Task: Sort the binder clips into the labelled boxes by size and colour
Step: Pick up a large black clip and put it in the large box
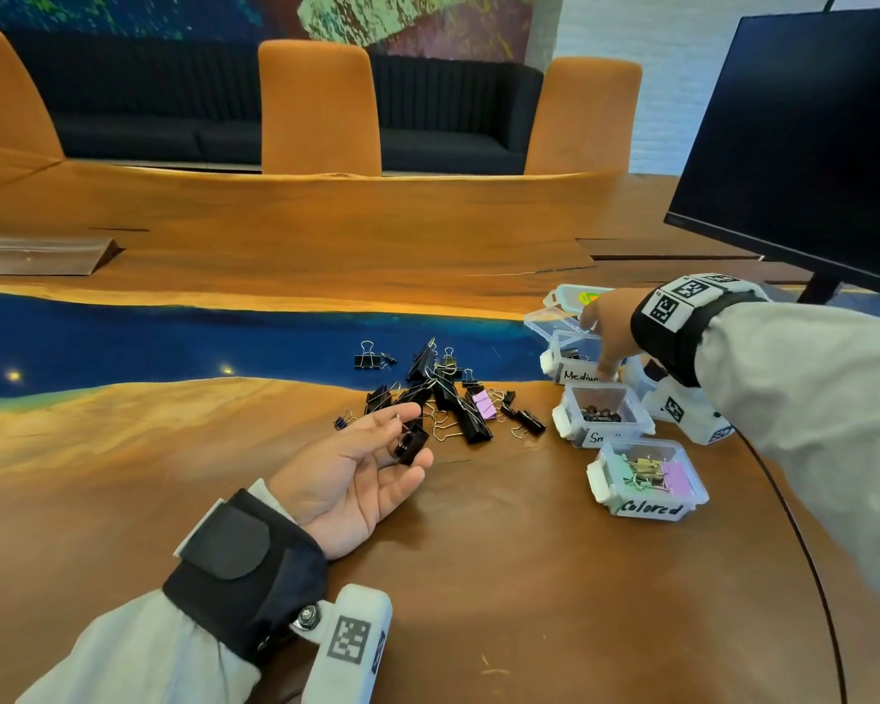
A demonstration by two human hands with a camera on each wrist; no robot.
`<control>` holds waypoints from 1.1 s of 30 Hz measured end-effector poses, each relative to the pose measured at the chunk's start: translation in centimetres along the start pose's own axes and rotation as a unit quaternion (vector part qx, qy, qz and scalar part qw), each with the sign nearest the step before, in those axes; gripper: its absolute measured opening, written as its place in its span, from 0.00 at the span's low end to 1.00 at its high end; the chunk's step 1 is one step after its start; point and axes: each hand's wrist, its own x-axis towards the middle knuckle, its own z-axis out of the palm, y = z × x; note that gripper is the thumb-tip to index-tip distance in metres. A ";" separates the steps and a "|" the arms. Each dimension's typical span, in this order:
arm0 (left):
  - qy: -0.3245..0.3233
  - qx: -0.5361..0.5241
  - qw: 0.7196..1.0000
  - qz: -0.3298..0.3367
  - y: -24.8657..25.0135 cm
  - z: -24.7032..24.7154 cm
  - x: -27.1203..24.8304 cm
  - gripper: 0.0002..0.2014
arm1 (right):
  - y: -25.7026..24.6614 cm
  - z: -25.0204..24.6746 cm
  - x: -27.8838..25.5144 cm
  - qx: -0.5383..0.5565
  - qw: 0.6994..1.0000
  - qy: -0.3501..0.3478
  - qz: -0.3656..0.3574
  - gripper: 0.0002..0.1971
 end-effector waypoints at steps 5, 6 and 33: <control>-0.001 -0.006 1.000 0.000 0.0 0.0 -0.1 0.15 | 0.4 0.4 0.2 -0.010 1.000 0.011 -0.009 0.40; -0.002 -0.007 1.000 0.000 0.1 0.0 -0.1 0.15 | 0.5 0.3 0.1 -0.004 1.000 0.018 -0.013 0.40; -0.002 0.503 0.818 0.280 3.1 7.6 -7.3 0.05 | -4.7 3.6 -17.7 0.265 0.905 0.153 -0.297 0.50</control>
